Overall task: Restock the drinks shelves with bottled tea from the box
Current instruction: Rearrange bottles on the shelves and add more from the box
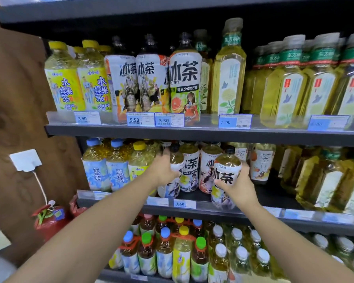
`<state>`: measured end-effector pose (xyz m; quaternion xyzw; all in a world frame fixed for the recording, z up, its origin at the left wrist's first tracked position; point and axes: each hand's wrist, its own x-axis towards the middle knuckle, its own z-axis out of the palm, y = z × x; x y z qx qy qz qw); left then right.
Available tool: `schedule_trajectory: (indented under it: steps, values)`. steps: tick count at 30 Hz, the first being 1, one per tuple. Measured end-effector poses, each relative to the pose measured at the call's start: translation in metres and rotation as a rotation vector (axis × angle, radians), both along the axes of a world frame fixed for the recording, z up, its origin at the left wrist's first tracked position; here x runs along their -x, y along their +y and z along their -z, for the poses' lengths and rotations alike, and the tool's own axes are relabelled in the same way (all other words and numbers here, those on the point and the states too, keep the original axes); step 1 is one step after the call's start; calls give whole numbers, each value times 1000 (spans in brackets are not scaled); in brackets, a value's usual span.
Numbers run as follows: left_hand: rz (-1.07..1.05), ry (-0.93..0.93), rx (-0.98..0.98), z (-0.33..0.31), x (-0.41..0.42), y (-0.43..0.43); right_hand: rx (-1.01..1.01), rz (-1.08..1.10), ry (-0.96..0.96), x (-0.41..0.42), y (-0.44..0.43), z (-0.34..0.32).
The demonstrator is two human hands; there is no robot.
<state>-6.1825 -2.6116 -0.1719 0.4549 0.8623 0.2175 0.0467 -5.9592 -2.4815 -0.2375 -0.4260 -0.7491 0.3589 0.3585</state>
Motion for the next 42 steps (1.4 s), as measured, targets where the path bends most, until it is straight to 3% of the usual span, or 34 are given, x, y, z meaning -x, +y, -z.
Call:
schedule_trajectory:
  steps: [2, 6, 12, 17, 23, 25, 27, 30, 32, 36, 42]
  values:
    - [-83, 75, 59, -2, -3, -1, 10, 65, -46, 1, 1, 8]
    - [-197, 492, 168, 4, -16, -1, 34, 1, -34, -5, 10, 12]
    - [-292, 98, -80, 16, -29, 1, 45, -49, -27, -11, 13, 10]
    - [-332, 132, -51, 14, -23, 15, 32, -33, -45, -12, 10, 8]
    - [-320, 456, 260, 7, -7, 41, -15, -45, -53, -11, 15, 15]
    - [-358, 461, 283, 10, -10, 42, -25, -43, -48, -11, 16, 17]
    - [-308, 459, 188, 24, -11, 37, -25, -49, -37, -11, 16, 18]
    - [-301, 142, -217, 43, -22, 15, -21, -59, -22, -12, 17, 19]
    - [-288, 45, -312, 60, -27, 8, -9, -79, -20, -12, 16, 19]
    - [-330, -139, -229, 69, -21, 8, 32, -154, -28, -11, 15, 15]
    - [-375, -152, -183, 71, -15, 19, 98, -228, -22, -15, 28, 15]
